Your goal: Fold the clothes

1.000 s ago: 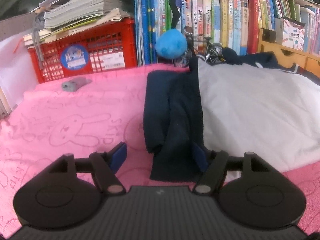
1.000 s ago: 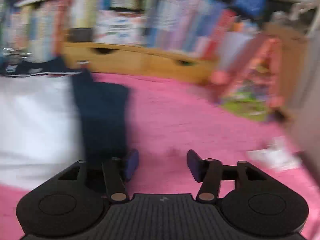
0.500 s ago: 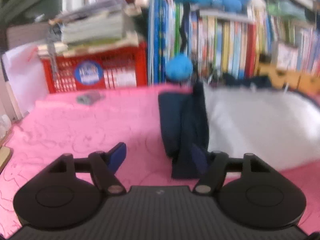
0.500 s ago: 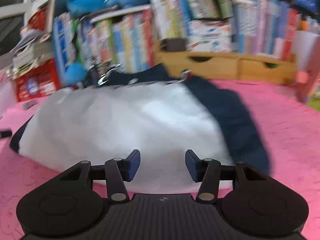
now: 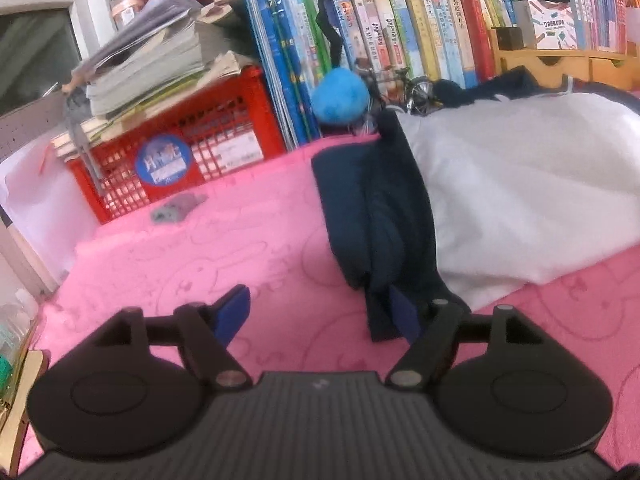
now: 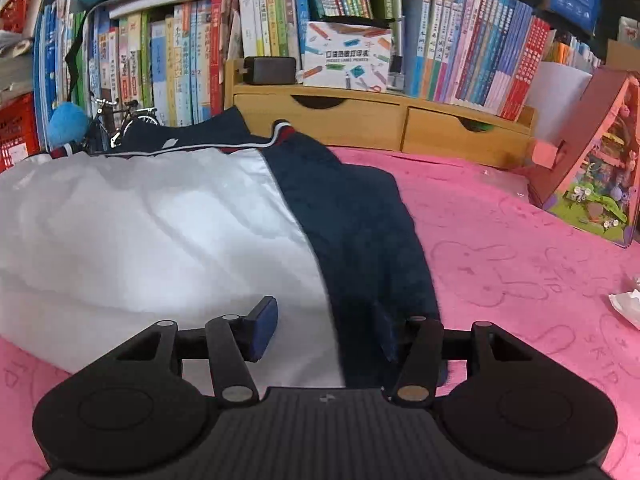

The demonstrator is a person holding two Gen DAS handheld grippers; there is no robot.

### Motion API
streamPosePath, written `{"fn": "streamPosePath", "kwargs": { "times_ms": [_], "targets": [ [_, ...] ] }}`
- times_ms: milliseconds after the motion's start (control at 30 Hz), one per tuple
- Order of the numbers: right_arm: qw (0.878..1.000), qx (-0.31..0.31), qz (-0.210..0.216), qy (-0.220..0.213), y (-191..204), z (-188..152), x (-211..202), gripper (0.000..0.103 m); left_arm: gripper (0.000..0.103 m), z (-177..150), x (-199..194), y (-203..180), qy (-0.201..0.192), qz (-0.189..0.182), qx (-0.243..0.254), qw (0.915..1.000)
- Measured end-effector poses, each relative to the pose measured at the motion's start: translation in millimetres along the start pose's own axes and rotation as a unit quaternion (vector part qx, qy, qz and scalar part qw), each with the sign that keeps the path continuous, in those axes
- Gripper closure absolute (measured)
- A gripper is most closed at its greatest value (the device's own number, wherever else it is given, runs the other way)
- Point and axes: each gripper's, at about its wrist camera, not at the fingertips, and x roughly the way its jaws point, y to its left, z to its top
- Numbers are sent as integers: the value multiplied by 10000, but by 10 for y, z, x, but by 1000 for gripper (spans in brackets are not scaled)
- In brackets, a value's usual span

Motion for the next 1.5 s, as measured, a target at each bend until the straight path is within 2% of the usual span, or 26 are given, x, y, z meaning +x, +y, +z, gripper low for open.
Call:
{"fn": "streamPosePath", "kwargs": {
  "times_ms": [67,133,167,300,367,467,600,633,667,700,733,767,800,867,933,1067,1233,1267,1333,1367,1433,1467,1500],
  "targets": [
    [9997,33,192,-172,-109,-26,-88,51,41,-28,-123,117,-229,-780,-338,9961],
    [9982,210,389,-412,-288,-55,-226,50,39,-59,-196,253,-338,-1615,-719,9837],
    [9976,287,411,-482,-383,-60,-282,50,35,-59,-193,276,-323,-1726,-771,9814],
    [9991,101,128,-396,-559,-77,-367,50,40,-62,-70,263,-165,-1669,-797,9826],
    [9994,17,200,-286,-613,-136,-376,50,43,-59,2,238,-79,-1677,-836,9823],
    [9985,9,495,-220,-663,-220,-389,50,43,-63,56,194,15,-1894,-870,9780],
    [9974,99,708,-28,-684,-177,-262,52,36,-7,141,166,100,-2015,-962,9747],
    [9971,193,736,0,-705,-151,-225,56,37,7,153,161,90,-1993,-1015,9746],
    [9968,292,740,27,-721,-125,-198,66,47,21,164,154,75,-1963,-1063,9747],
    [9969,339,707,34,-725,-101,-193,72,71,37,155,145,41,-1825,-1056,9775],
    [9971,354,681,0,-725,-77,-223,88,85,56,142,142,29,-1629,-1057,9810],
    [9972,369,654,-34,-724,-53,-252,91,96,76,127,175,40,-1554,-1128,9814],
    [9973,384,627,-68,-723,-29,-282,92,98,93,105,240,31,-1648,-1317,9775],
    [9974,412,571,-138,-723,19,-341,93,98,117,39,319,-29,-1782,-1367,9744],
    [9978,416,473,-202,-747,72,-374,93,99,140,-29,392,-93,-1904,-1383,9719],
    [9990,426,75,-75,-800,108,-253,93,98,72,27,396,27,-1921,-1033,9759],
    [9969,404,-665,116,-823,93,-123,94,97,-19,21,267,25,-1358,-309,9903],
    [9972,508,-551,74,-868,89,-137,94,97,-18,-13,270,-26,-1341,-263,9906],
    [9969,715,-322,-12,-958,80,-165,90,98,6,-116,381,-230,-1520,-526,9867],
    [9965,801,-211,-56,-992,81,-173,87,97,23,-165,470,-360,-1701,-771,9817],
    [9963,843,-24,-154,-986,126,-152,80,84,62,-220,675,-588,-2164,-1445,9638],
    [9960,865,69,-203,-983,149,-142,73,69,96,-188,748,-609,-2313,-1742,9552],
    [9956,886,163,-252,-980,171,-131,71,60,136,-123,775,-575,-2372,-1945,9501]
  ]
}}
